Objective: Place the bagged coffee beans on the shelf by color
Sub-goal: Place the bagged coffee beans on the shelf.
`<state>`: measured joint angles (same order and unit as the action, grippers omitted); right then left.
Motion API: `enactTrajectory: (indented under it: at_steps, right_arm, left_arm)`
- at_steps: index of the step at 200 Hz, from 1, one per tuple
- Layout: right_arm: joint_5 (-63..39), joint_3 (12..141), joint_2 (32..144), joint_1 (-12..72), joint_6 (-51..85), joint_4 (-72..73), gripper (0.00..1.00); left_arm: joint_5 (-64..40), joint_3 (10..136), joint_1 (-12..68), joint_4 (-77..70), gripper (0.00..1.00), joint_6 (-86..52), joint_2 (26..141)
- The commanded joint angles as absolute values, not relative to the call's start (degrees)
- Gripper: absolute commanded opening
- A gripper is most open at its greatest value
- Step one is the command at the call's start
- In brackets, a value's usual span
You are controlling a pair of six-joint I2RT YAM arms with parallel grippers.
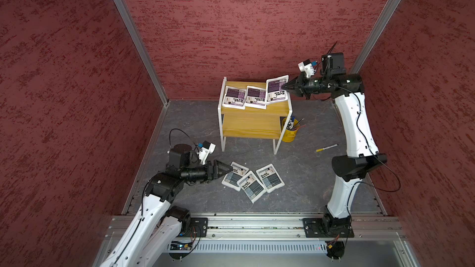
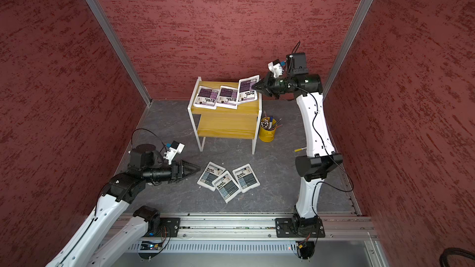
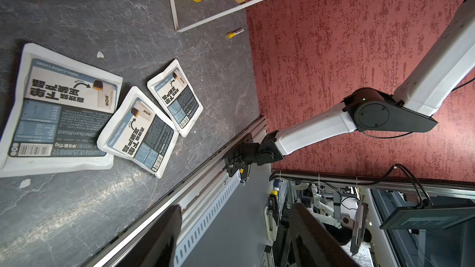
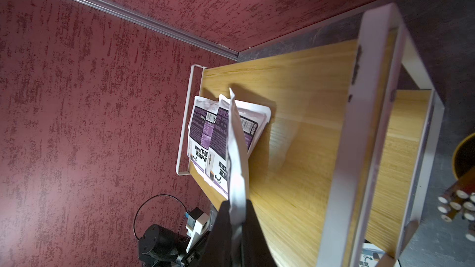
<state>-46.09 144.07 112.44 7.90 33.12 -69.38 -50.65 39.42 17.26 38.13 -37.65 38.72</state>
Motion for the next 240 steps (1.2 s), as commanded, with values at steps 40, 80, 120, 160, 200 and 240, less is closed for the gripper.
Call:
enactTrajectory:
  at_steps: [40,80,120,160,200,240]
  right_arm:
    - [-46.76,145.47,113.33,7.03,30.32,-71.53,0.25]
    - [-46.32,145.47,113.3,6.69,29.88,-72.07,0.32]
    - [-45.15,145.49,112.69,6.49,29.54,-73.0,0.44]
    - [-42.7,145.42,111.2,6.5,27.66,-75.49,0.59]
    - [-41.5,145.37,110.4,6.41,27.28,-76.45,0.62]
    - [-42.7,144.54,109.99,6.67,29.54,-73.64,0.62]
  left_arm:
    - [-50.44,38.67,16.7,38.6,0.7,-36.3,38.14]
    - [-50.39,38.76,16.7,38.42,0.7,-36.3,38.23]
    - [-50.42,38.67,16.7,38.98,0.7,-36.22,37.62]
    - [-50.35,38.67,16.69,38.75,0.7,-36.38,37.62]
    - [-50.35,38.58,16.7,38.96,0.7,-36.43,37.27]
    - [-50.32,37.89,16.64,38.79,0.7,-36.64,36.91]
